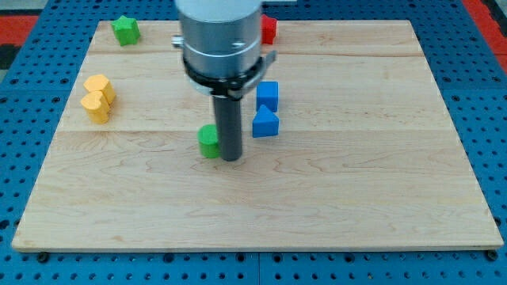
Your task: Push the green circle towards center left
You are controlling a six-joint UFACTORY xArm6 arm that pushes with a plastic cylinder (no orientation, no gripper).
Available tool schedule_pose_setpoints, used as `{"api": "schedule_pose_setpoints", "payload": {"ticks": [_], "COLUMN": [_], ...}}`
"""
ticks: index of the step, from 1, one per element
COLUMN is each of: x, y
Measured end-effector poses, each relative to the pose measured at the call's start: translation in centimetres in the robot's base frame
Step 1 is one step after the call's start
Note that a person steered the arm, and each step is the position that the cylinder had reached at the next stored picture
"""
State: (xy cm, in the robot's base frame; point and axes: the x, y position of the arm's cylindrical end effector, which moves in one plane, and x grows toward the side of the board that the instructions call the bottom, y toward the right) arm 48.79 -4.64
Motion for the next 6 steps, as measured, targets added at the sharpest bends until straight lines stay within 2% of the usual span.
{"api": "schedule_pose_setpoints", "payload": {"ticks": [1,3,4,6], "x": [0.3,-2.9,-2.6,-6.3], "y": [-1.5,-4.0,-6.4,-7.8]}}
